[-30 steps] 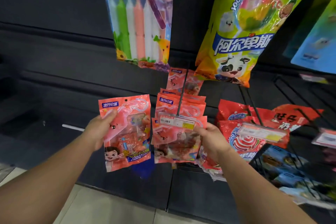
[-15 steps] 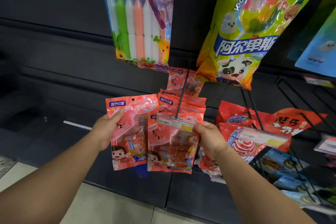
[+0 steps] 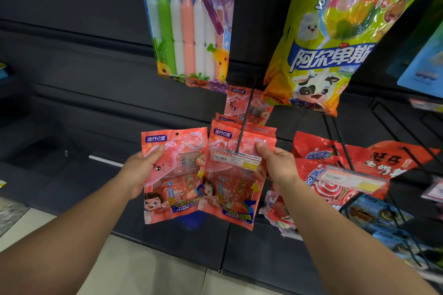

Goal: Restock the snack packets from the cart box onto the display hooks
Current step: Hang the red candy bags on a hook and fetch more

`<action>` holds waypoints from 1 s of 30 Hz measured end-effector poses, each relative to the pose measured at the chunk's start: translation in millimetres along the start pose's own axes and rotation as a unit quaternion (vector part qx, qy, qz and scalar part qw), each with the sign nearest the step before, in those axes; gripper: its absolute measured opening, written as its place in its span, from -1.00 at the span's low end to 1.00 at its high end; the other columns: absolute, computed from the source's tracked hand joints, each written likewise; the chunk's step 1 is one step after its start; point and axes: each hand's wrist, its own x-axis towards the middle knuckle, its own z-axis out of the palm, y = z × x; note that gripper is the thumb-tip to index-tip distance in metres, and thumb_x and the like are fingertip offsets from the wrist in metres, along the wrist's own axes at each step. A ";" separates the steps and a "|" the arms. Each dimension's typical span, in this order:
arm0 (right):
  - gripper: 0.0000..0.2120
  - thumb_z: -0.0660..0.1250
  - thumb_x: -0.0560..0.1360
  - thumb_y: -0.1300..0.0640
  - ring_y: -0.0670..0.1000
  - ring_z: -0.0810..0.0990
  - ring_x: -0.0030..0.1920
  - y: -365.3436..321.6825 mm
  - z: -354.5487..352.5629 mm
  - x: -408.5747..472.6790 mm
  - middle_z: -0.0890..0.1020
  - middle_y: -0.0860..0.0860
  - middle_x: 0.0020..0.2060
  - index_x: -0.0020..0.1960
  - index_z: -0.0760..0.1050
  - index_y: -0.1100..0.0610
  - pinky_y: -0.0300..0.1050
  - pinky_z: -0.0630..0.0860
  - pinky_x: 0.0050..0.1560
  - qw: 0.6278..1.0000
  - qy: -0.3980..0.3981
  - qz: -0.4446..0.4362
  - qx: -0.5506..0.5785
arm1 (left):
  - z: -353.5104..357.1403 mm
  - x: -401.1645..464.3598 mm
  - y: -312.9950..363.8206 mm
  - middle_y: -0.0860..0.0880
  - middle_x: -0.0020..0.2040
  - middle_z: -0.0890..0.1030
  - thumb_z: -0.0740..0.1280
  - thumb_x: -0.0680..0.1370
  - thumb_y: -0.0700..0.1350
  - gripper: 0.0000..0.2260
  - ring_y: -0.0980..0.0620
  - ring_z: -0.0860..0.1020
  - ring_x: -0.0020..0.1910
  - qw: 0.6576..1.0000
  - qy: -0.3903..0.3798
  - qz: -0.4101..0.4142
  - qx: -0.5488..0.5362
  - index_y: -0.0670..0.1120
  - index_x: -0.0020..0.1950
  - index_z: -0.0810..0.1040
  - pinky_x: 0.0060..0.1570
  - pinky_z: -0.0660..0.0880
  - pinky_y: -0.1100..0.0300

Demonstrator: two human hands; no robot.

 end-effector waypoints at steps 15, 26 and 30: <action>-0.71 0.50 0.38 0.13 0.10 0.53 -0.24 48.3 -9.3 12.9 0.56 0.16 -0.15 -0.07 0.39 0.09 -0.03 0.52 -0.26 0.989 0.064 0.083 -0.108 | 15.8 -15.6 5.0 0.08 0.06 0.72 0.46 0.27 0.37 -0.46 0.05 0.62 0.16 0.962 -0.222 0.022 0.161 0.03 0.06 0.69 0.38 0.40 -0.05; -0.70 0.30 0.48 0.39 -0.03 0.64 -0.05 29.5 -33.0 -25.4 0.68 0.04 -0.03 0.17 0.56 0.17 -0.27 0.56 -0.17 0.975 -0.219 0.035 0.002 | 66.2 -9.5 6.4 0.02 0.11 0.70 0.43 0.33 0.29 -0.57 -0.04 0.60 0.21 0.954 -0.270 0.012 0.130 0.10 0.08 0.68 0.37 0.40 -0.13; -0.87 0.30 0.56 0.24 0.03 0.67 -0.14 27.2 -27.3 -25.5 0.70 0.10 -0.12 0.02 0.60 0.25 -0.25 0.61 -0.25 0.992 -0.118 0.002 0.035 | 75.3 -9.3 7.2 -0.02 0.11 0.70 0.39 0.50 0.10 -0.74 -0.04 0.63 0.16 0.959 -0.261 0.025 0.110 0.02 0.13 0.64 0.30 0.47 -0.07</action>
